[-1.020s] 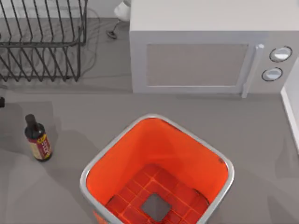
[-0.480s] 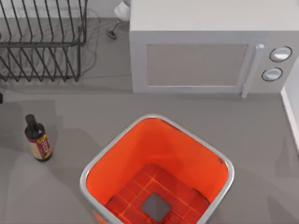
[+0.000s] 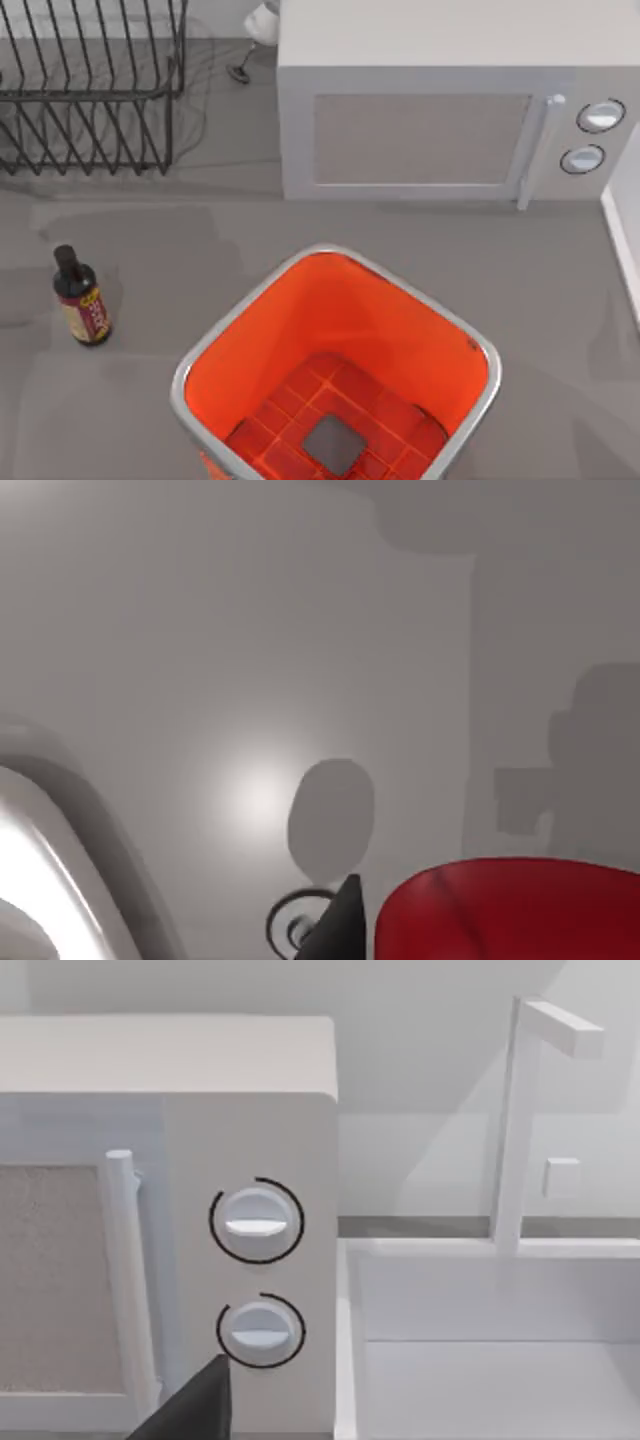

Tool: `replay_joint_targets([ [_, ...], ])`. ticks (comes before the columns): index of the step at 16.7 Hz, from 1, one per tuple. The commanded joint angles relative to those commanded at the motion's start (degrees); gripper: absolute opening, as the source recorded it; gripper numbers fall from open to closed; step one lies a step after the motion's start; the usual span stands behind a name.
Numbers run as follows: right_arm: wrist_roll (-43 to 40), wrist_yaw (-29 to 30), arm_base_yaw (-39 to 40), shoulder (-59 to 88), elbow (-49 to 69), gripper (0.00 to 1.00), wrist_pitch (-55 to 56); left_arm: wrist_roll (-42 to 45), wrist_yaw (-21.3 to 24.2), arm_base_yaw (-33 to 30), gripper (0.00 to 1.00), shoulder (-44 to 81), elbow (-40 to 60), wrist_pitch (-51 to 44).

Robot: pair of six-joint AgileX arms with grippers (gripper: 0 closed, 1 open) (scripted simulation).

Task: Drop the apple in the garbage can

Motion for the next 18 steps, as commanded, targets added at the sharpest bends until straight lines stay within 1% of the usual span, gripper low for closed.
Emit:
replay_joint_targets([
  [3,0.0,0.0,0.0,0.0,0.0,1.0,0.0,-0.07,-0.03,-0.13,0.0,-1.84,4.25,-4.83],
  [8,0.0,0.0,0.0,0.0,0.0,1.0,0.0,0.05,-0.08,-0.02,0.0,-1.87,4.49,-5.08],
  [10,0.0,0.0,0.0,0.0,0.0,1.0,0.0,0.64,-0.27,-1.79,0.0,-1.95,4.54,-5.24],
  [12,0.0,0.0,0.0,0.0,0.0,1.0,0.0,2.06,-0.7,-5.9,0.0,-2.28,4.39,-5.49],
  [14,0.0,0.0,0.0,0.0,0.0,1.0,0.0,4.21,-1.34,-12.41,0.0,-2.85,3.85,-5.83],
  [16,0.0,0.0,0.0,0.0,0.0,1.0,0.0,6.89,-2.07,-20.96,0.0,-3.51,2.95,-6.32],
  [18,0.0,0.0,0.0,0.0,0.0,1.0,0.0,9.97,-2.84,-31.18,0.0,-4.26,1.71,-6.9],
])
